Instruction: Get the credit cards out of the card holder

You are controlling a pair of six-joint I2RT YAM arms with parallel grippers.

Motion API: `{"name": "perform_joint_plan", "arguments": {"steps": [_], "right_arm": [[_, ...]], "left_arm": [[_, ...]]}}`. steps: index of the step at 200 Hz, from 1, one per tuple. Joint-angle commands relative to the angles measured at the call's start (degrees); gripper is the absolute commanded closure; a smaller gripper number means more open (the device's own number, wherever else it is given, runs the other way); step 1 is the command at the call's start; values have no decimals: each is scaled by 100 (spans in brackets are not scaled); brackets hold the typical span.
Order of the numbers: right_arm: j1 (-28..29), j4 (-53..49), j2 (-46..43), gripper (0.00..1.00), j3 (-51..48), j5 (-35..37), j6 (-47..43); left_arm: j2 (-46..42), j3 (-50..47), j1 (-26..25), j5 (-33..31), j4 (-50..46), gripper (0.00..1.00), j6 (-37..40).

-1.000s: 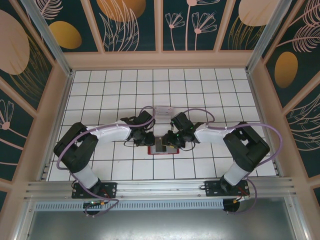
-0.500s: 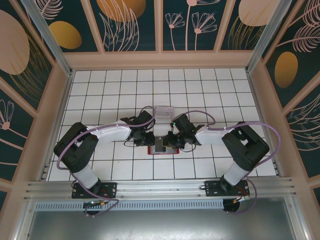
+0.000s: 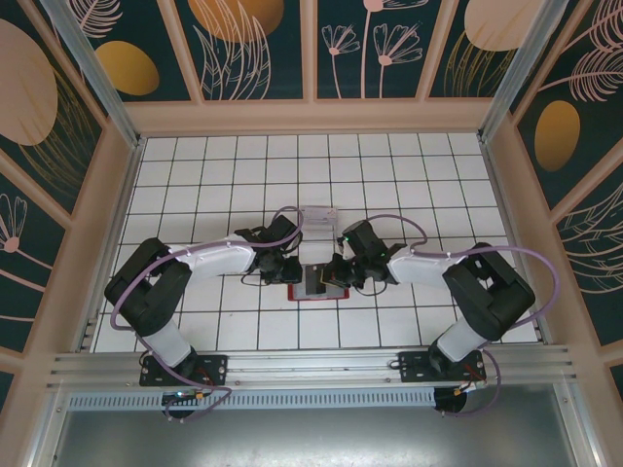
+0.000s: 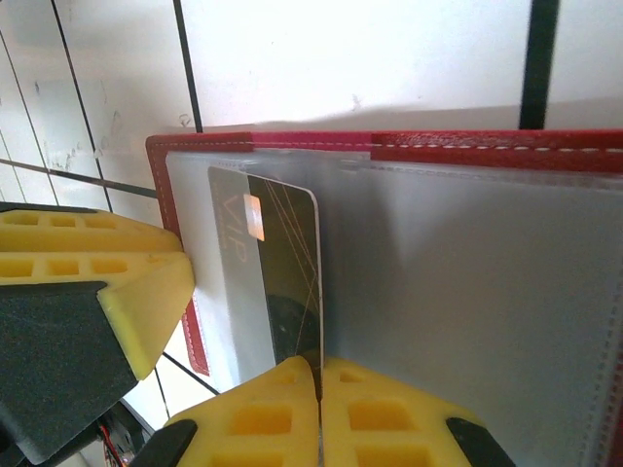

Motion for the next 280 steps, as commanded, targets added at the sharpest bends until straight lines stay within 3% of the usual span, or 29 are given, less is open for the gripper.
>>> {"name": "perform_joint_plan", "arguments": {"steps": [1,77,166,223,280], "right_arm": [[-101,-405,-152,93,-161,307,-98],[-171,-663,-736,94,-133,417,-256],[-250,-1204,-1195,95,303,580,-805],[-257,-2284,-972,100,1210,1374,-2987],[-311,-2832,-544,100,1937,1585,-6490]], "left_arm": [[192,-209,-41,-237,-375,77,107],[172,-207,-41,-272,-373,77,78],[-480,-125,-41,-409,-211,77,14],[-611,-182,-41,-518,-178,76,-6],[-558,-187,-39,-482,-155,76,36]]}}
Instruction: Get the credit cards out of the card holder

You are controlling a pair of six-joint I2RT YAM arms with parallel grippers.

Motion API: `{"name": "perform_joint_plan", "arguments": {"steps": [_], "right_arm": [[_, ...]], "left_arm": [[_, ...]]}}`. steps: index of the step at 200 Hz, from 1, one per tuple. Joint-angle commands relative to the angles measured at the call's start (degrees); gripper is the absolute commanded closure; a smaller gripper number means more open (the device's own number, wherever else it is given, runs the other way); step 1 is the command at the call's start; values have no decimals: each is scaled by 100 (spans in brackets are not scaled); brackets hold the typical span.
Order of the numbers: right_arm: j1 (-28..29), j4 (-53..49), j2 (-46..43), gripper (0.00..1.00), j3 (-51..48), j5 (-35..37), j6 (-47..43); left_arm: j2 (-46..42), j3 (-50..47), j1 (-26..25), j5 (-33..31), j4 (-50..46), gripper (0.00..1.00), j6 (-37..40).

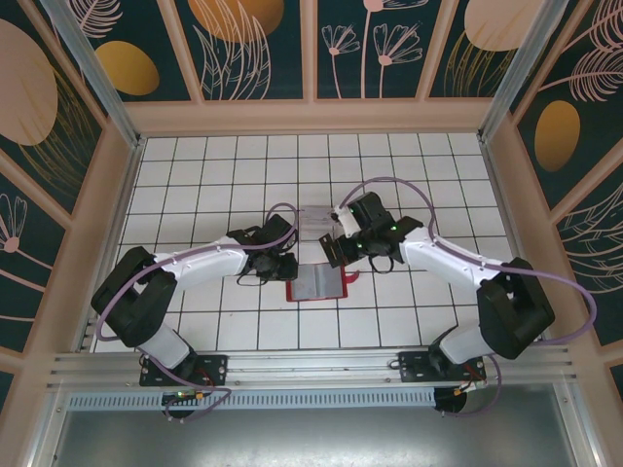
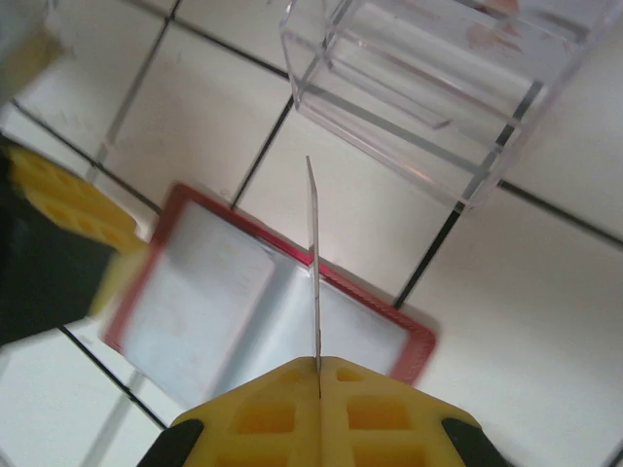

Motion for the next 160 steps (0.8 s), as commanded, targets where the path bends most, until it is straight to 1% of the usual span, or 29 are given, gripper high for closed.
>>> {"name": "perform_joint_plan", "arguments": {"steps": [1,28,39,64,108,160], "right_arm": [[-53,-486,143,100,379,283,-2123],[-65,-949,363,100,839,393,-3711],[-80,-1099,478,100,1053,470,-4172],[-164,-1535,804,100,1652,342,-4970],[-279,-2091,1510,100,2698,123,-5750],[-327,-2551,2381,100,3714,123,-6160]], "left_arm": [[-54,-69,-36,-50,-86,76,39],[-64,-111,-37,-52,-92,76,46],[-80,-135,-37,-53,-88,76,35],[-171,-246,-37,-80,-56,75,-66],[-358,-400,-37,-68,-13,74,-245],[-558,-481,-35,-174,-109,75,-354]]}}
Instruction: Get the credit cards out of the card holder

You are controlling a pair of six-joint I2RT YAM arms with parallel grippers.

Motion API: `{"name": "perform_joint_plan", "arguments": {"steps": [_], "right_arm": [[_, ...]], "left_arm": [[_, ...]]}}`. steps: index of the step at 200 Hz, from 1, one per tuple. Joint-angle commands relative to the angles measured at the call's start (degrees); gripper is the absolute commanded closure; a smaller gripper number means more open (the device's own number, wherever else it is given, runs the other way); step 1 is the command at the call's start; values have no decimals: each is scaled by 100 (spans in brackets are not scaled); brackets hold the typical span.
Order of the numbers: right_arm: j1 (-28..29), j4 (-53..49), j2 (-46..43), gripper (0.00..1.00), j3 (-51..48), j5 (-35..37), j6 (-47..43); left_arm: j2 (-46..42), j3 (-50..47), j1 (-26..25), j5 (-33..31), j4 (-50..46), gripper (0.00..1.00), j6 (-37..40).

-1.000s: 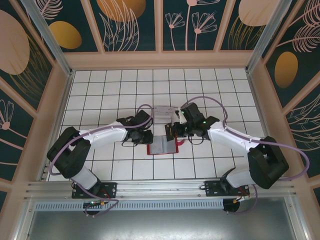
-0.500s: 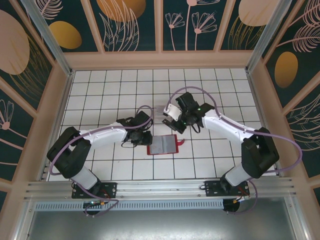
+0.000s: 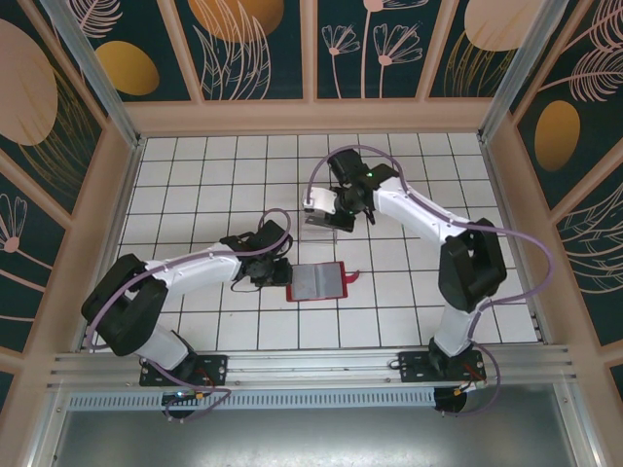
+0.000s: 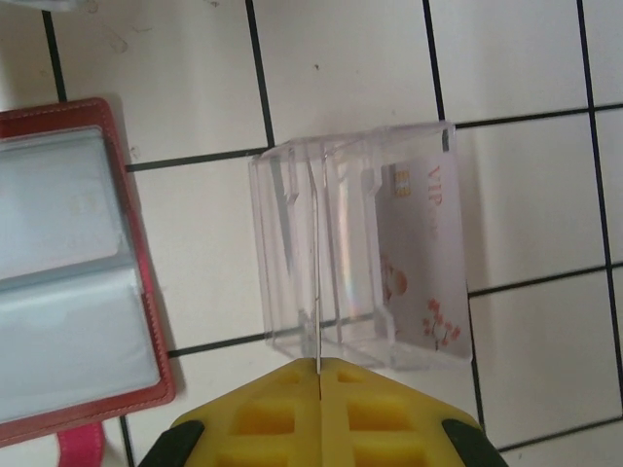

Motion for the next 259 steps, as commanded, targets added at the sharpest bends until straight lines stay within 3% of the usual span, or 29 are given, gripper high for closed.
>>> {"name": "perform_joint_plan", "arguments": {"steps": [1,83,215,259], "right_arm": [[-68,-502,344,100,443,-76,-444],[-88,-855,1318,100,1349,142,-856],[59,-1284,1866,100,1526,6,-826],[58,-1120,1879,79,1660,236,-741]], "left_arm": [[-172,-73,-36,-128,-107,75,-134],[-380,-156,-37,-214,-204,74,-295],[-454,-268,-33,-230,-204,74,-355],[-451,-246,-37,-239,-222,74,-346]]}}
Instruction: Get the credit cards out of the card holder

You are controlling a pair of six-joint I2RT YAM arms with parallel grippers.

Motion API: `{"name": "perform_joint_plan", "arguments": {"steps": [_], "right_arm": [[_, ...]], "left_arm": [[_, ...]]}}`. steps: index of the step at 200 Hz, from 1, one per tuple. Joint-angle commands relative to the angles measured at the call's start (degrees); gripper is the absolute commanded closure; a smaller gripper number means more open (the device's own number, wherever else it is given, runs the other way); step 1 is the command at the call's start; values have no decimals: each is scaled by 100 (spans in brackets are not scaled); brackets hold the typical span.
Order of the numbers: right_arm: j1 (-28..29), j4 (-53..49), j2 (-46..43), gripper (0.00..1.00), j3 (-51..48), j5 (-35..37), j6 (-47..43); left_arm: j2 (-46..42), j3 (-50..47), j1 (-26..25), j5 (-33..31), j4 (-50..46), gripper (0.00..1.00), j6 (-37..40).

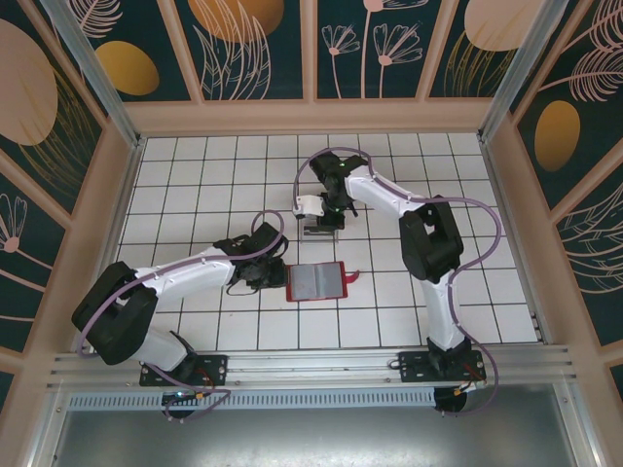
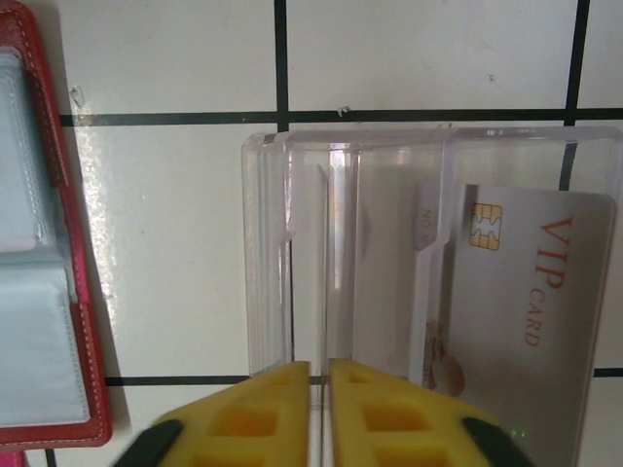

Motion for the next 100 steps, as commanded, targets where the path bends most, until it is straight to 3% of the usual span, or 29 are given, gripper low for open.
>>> {"name": "perform_joint_plan", "arguments": {"steps": [1,37,100], "right_arm": [[34,-111,56,79,198,169,-10],[42,184,-77,71,180,413,22],[82,901,-590,70,-63,868,352]], "left_arm": [[-110,-45,-37,-91,-135,74,-67],[-60,-31,-37,-48,-125,74,-75],[11,-3,-29,-108,-94,74,-64]]}}
